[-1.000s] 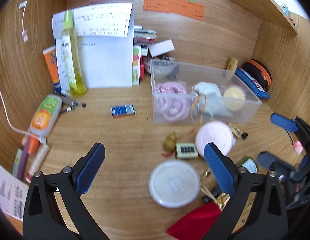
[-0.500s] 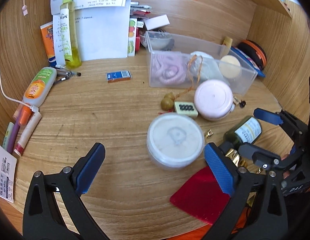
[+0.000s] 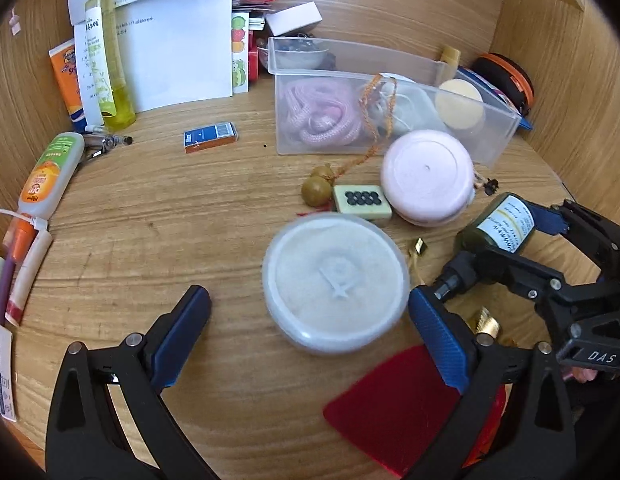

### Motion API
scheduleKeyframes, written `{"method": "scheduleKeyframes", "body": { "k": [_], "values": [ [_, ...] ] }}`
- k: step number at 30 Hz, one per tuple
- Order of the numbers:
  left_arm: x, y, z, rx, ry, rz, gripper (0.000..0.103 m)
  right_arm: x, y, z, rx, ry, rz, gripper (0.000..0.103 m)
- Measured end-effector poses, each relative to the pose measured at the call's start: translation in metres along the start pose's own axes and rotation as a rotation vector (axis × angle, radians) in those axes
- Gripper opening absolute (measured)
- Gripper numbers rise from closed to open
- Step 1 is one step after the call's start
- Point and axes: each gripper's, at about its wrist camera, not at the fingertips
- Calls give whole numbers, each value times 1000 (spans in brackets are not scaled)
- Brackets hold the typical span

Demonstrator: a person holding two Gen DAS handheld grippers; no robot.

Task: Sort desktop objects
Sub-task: 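Grasp the white round lidded container with the left gripper while the right holds the bottle, then carry the white container into the box and open the left gripper while the right holds the bottle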

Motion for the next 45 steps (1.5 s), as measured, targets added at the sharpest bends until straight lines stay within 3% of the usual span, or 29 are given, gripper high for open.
{"method": "scheduleKeyframes", "body": {
  "k": [2,7,10,14,29,45],
  "values": [
    [-3,1,-1,2,-12,7,101,-1,0,3,0,6,2,57],
    [-8,1,-1,-39,-19,66,100,-3,0,11,25,17,9,55],
    [-10,1,1,-26,-6,71,90,-3,-1,15,39,21,17,55],
    [-14,7,3,-3,-7,54,66,-3,-5,22,40,41,28,55],
    [-14,3,2,-68,-40,85,65,0,-28,57,2,180,72,55],
    [-37,-31,17,-53,-16,219,65,-11,-56,72,69,159,139,55]
  ]
}}
Point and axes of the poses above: each gripper's, at about its wrist camera, not at the fingertips, and y roughly the way its jaws point, z to its right, x to its underside, and after that the axes turned 8 degrees about -z, right-handed
